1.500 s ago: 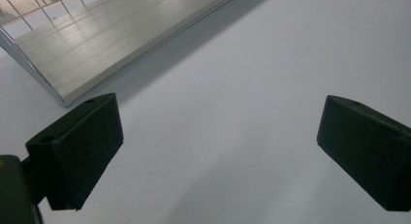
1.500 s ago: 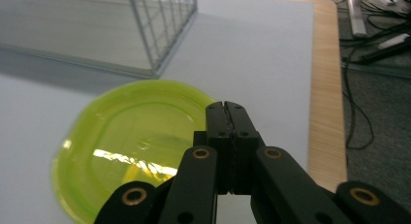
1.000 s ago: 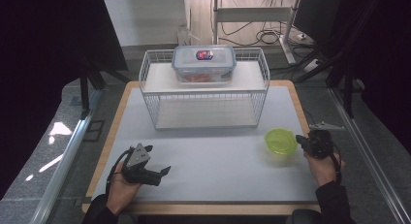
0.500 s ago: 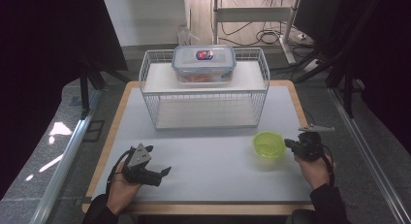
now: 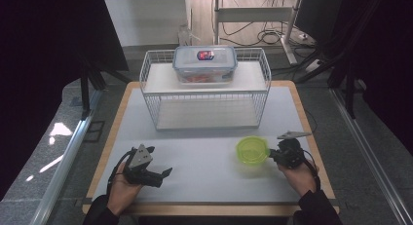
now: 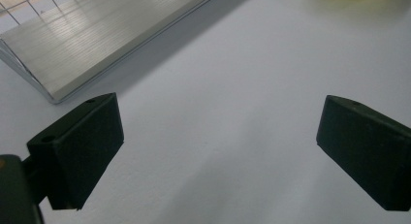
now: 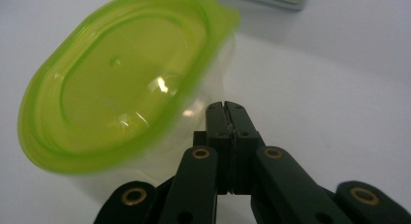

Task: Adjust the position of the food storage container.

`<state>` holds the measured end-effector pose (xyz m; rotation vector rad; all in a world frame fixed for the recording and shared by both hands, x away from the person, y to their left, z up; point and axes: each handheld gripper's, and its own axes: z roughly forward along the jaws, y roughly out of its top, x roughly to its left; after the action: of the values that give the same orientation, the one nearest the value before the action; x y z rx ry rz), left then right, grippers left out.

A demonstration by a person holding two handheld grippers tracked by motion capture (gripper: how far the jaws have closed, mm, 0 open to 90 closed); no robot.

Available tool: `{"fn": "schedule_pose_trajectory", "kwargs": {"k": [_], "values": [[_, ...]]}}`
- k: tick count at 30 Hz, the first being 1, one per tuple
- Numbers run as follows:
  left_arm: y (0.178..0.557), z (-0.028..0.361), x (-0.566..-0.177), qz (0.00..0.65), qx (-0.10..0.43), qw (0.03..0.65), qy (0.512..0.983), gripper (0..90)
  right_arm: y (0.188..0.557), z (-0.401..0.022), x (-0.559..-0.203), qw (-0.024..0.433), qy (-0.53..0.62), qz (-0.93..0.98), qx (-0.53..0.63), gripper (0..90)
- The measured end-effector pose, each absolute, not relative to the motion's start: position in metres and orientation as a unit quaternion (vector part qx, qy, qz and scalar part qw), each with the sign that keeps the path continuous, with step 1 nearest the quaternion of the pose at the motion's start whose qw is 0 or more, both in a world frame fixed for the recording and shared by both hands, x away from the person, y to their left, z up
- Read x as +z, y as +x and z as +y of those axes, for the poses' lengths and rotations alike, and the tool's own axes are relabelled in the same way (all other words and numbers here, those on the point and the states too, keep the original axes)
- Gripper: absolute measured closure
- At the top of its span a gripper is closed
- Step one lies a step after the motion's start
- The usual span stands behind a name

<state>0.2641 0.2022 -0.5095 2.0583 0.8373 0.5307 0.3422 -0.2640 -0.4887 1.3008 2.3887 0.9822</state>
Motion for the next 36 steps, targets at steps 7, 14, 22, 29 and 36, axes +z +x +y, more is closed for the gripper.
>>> {"fn": "schedule_pose_trajectory", "kwargs": {"k": [7,14,22,29,36], "values": [[0.264,0.202,-0.51,0.332,0.212,0.414,0.821,3.1,0.344,-0.26,-0.495,0.119,0.443,0.828,0.322,89.4],[0.264,0.202,-0.51,0.332,0.211,0.413,0.822,3.1,0.342,-0.268,-0.486,0.133,0.444,0.816,0.345,88.7],[0.265,0.201,-0.511,0.33,0.21,0.408,0.825,3.3,0.349,-0.273,-0.495,0.11,0.453,0.815,0.344,88.6],[0.265,0.2,-0.511,0.33,0.21,0.408,0.825,3.3,0.354,-0.27,-0.503,0.084,0.455,0.815,0.349,89.3],[0.265,0.2,-0.512,0.329,0.209,0.404,0.828,3.4,0.356,-0.259,-0.507,0.071,0.448,0.819,0.351,89.4]]}}
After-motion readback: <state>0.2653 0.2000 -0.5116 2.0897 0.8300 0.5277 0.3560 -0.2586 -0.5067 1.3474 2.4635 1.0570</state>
